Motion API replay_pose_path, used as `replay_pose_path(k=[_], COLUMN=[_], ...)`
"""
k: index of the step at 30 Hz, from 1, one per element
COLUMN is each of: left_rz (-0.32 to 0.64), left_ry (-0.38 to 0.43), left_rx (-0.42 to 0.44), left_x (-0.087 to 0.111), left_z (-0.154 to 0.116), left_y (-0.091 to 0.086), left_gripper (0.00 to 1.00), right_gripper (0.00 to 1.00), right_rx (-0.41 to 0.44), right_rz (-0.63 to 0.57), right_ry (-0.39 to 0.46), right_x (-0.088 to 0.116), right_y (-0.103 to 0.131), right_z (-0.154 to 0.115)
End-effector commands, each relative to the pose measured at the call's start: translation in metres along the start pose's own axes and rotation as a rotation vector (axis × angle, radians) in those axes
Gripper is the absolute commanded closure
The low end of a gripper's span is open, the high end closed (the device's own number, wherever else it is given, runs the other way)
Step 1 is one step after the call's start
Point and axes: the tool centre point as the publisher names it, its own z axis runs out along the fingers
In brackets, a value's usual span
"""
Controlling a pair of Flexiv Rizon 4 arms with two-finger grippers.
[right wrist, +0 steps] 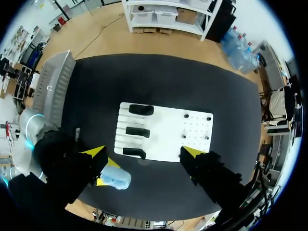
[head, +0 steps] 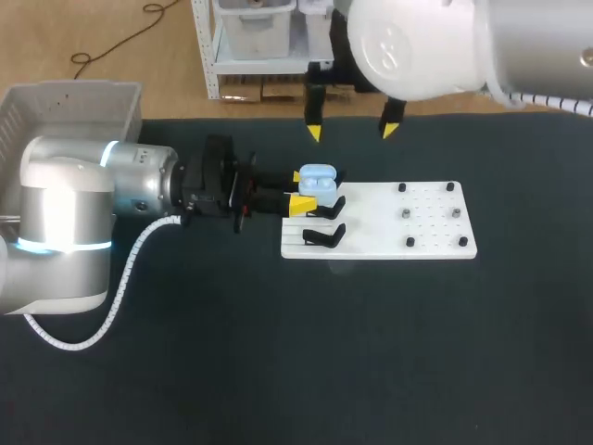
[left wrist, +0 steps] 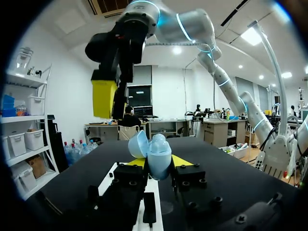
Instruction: Pick up each earbud case from the left stands, insert the matching earbuds, close the lid, and place the case in the box.
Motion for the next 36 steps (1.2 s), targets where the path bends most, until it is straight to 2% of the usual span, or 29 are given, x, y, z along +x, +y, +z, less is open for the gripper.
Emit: replay_pose_path(k=[1, 18, 36], left_rz=[0.0, 0.0, 0.0], left_ry=[0.0, 0.0, 0.0], left_rx=[0.001, 0.001, 0.001], left_x=[0.0, 0.0, 0.0], left_z=[0.0, 0.0, 0.0], left_y=[0.0, 0.0, 0.0], left_gripper=[1.0, 1.0, 1.0], right_gripper=[0.0, 0.0, 0.0], right_rx=[-0.004, -0.006, -0.012], right_rz=[0.004, 0.004, -0.011], right_ry=[0.032, 0.127, 0.165], right_x=[-0.005, 0.018, 0.042], right_y=[-0.003, -0.007, -0.003], right_z=[0.015, 0.025, 0.023])
